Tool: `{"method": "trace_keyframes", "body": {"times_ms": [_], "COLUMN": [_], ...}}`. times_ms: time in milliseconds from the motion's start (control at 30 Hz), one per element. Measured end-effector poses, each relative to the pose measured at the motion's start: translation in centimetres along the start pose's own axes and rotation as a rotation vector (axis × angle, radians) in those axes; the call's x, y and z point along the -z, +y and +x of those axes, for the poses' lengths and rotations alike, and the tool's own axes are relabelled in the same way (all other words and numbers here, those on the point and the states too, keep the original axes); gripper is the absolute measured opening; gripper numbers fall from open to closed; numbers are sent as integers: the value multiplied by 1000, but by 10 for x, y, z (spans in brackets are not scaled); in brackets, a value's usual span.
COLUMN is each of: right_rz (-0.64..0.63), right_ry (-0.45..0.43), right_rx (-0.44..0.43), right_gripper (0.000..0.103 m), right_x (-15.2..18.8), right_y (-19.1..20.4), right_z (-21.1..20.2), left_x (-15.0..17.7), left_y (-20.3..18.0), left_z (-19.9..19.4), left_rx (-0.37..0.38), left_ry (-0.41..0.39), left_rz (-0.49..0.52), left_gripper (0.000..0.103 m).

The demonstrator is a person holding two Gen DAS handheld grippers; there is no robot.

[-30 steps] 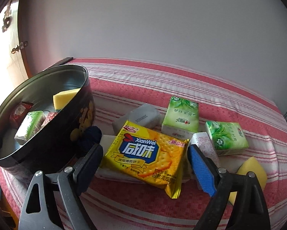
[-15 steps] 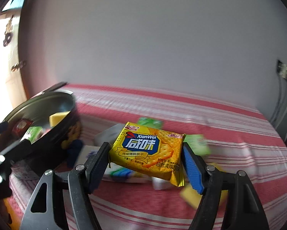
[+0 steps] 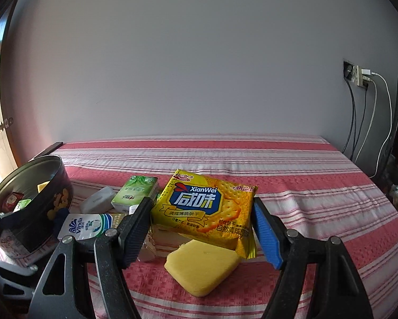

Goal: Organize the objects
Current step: 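Grasp the yellow XianWei biscuit pack with the right tool and lift it, then hold the biscuit pack with the right tool while the left tool reaches toward the white Vinda tissue pack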

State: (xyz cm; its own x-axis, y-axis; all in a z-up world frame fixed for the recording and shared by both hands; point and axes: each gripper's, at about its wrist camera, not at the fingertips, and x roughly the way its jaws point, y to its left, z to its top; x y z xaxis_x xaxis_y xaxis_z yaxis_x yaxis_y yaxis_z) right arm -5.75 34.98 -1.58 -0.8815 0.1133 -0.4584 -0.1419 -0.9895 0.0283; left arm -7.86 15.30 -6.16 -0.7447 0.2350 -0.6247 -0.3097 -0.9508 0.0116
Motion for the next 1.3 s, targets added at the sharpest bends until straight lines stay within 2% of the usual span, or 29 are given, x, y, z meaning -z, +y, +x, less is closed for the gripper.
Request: {"method": "trace_keyframes", "body": {"times_ms": [133,200,433,567,600,667,767,900,1033,1133,1233,1300], "right_rz": [19,21,43,50,51,51,52,44,44,50,47,45], "right_ry": [3,-2,-18,-21,-22,-24,-26,-29,-29,-24,-22,-22], "right_rx": [-15,-11,-32,-40,-41,-42,-38,-31,-28,-31,-30,-30], "right_gripper": [75,75,75,75,75,75,75,75,75,75,75,75], "right_x": [2,2,2,2,2,2,2,2,2,2,2,2], "right_y": [-7,-13,-15,-16,-17,-17,-16,-14,-13,-15,-14,-13], "right_z": [0,-3,-8,-8,-8,-8,-9,-9,-9,-9,-8,-8], "left_x": [-3,-7,-15,-14,-14,-11,-6,-5,-1,-2,-7,-7], "left_y": [-9,-12,-19,-23,-23,-27,-34,-38,-47,-47,-32,-27], "left_z": [7,9,43,54,54,53,48,39,38,44,54,56], "left_rx": [-12,-12,49,13,16,57,51,107,88,56,127,160], "left_ry": [23,33,120,122,119,138,134,159,148,144,190,207], "left_rz": [47,102,269,345,352,380,407,385,387,365,284,252], "left_gripper": [103,103,103,102,100,73,70,70,70,86,89,86]}}
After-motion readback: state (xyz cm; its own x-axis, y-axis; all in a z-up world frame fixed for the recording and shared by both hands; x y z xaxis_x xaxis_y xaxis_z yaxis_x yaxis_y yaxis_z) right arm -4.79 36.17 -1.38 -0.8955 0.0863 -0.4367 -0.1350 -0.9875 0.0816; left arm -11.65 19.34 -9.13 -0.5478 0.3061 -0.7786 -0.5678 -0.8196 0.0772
